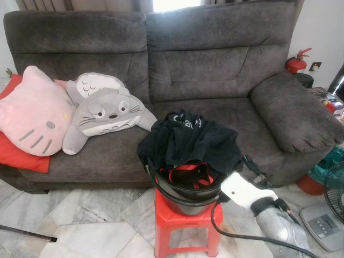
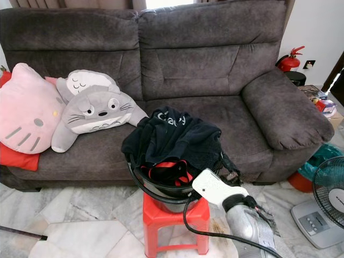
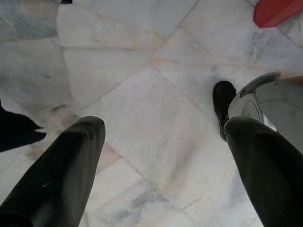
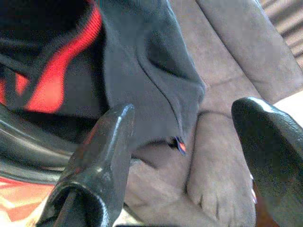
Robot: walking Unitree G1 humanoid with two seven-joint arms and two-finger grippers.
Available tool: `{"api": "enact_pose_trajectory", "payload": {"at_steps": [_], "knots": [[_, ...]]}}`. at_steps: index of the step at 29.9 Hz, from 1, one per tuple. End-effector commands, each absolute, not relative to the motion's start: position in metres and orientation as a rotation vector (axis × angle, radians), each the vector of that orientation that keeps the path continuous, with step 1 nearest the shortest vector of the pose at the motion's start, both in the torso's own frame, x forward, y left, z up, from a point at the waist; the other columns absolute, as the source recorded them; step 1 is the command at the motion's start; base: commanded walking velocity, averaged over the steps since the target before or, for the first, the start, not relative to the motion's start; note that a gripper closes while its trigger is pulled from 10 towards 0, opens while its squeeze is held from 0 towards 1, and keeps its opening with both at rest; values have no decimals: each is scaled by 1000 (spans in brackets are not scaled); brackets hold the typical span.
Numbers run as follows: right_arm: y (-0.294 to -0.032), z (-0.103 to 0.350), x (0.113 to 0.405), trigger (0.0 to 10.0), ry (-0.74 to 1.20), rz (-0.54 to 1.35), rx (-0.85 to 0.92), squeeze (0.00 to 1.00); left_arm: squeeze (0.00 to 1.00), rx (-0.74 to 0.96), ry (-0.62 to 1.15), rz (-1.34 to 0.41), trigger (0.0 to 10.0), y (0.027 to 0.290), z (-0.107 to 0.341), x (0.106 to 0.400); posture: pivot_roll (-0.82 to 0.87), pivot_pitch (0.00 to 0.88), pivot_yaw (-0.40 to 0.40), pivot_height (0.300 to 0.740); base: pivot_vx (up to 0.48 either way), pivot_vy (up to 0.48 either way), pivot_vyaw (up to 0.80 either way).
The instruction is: Hang hanger
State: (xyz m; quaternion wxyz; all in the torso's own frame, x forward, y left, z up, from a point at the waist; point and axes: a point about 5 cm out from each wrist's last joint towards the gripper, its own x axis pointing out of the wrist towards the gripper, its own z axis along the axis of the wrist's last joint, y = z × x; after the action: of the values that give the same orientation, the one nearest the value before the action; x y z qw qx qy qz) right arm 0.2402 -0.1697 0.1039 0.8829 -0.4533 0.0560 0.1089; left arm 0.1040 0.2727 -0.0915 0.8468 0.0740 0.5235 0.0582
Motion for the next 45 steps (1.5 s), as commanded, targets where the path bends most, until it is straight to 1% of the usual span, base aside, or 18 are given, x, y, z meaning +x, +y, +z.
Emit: {"api": "enact_pose_trajectory", "payload": {"at_steps": [1,4,11,26,45], "knots": [[-166,99,240,10000,129,263,-938,0,0,165,1121,136,10000,279,-91,100,-108,0,44,716,0,0,0],[-162,98,240,10000,122,301,-910,0,0,162,1125,142,10000,279,-91,99,-107,0,44,716,0,0,0],[-159,98,241,10000,107,325,-888,0,0,162,1132,145,10000,280,-92,95,-107,0,45,716,0,0,0],[-171,92,252,10000,115,300,-904,0,0,163,1129,144,10000,277,-93,95,-101,0,46,716,0,0,0],[-162,93,269,10000,59,354,-891,0,0,173,1127,136,10000,276,-93,96,-87,0,47,716,0,0,0]]}}
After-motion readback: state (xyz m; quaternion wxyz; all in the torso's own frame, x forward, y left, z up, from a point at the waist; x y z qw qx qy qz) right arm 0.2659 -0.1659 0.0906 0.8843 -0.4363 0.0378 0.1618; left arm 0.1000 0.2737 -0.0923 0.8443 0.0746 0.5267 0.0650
